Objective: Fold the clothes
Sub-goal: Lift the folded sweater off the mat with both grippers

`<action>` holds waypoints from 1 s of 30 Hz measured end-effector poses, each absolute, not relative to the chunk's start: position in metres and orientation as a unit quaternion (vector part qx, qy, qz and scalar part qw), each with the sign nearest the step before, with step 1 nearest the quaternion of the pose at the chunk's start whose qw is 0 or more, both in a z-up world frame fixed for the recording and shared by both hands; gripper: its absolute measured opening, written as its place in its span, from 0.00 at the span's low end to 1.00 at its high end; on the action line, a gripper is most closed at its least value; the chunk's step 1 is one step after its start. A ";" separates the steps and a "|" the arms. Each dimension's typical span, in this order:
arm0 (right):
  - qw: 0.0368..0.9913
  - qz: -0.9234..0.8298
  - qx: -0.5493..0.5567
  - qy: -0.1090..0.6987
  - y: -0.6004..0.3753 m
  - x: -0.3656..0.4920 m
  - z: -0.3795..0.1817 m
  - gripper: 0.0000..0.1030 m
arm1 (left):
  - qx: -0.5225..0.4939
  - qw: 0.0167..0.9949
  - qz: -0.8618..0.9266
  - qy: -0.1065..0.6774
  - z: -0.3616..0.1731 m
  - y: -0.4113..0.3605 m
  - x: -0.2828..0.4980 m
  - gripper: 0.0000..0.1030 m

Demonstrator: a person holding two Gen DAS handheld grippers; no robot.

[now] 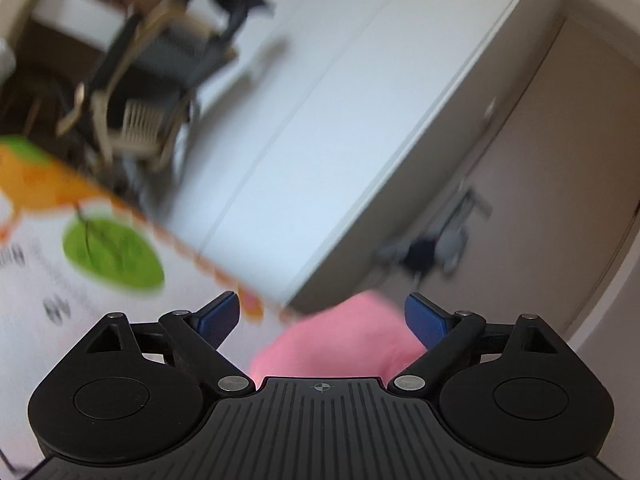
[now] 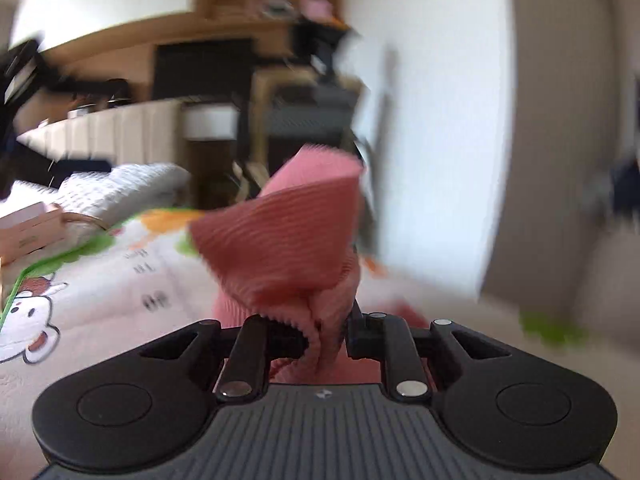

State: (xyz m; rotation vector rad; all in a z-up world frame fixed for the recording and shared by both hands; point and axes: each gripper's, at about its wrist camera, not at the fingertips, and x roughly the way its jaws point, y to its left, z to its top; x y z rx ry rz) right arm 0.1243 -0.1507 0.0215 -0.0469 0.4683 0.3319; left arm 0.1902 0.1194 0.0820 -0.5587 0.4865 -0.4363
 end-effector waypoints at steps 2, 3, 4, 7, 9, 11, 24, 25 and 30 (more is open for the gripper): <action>0.955 0.146 -0.019 0.259 -0.169 0.129 0.008 0.17 | -0.261 0.897 -0.216 0.285 0.056 0.097 0.207 0.91; 0.952 0.141 -0.014 0.272 -0.177 0.130 0.001 0.17 | -0.257 0.889 -0.217 0.310 0.042 0.087 0.214 0.91; 0.949 0.140 -0.010 0.281 -0.183 0.128 -0.004 0.19 | -0.252 0.882 -0.218 0.334 0.028 0.076 0.221 0.91; 0.952 0.125 -0.014 0.281 -0.197 0.121 -0.005 0.40 | -0.243 0.864 -0.221 0.383 -0.002 0.054 0.236 0.91; 0.965 0.099 -0.026 0.241 -0.206 0.110 0.007 0.52 | -0.231 0.866 -0.219 0.386 -0.007 0.049 0.236 0.91; 0.979 0.073 -0.040 0.188 -0.205 0.104 0.021 0.54 | -0.220 0.868 -0.218 0.389 -0.012 0.044 0.237 0.90; 0.943 0.155 -0.082 0.282 -0.139 0.209 -0.013 0.58 | -0.238 0.860 -0.231 0.388 -0.014 0.042 0.240 0.92; 0.944 0.151 -0.076 0.285 -0.144 0.207 -0.015 0.63 | -0.250 0.858 -0.235 0.381 -0.013 0.044 0.243 0.93; 0.945 0.135 -0.063 0.291 -0.169 0.194 -0.019 0.72 | -0.303 0.835 -0.266 0.374 -0.023 0.033 0.271 0.94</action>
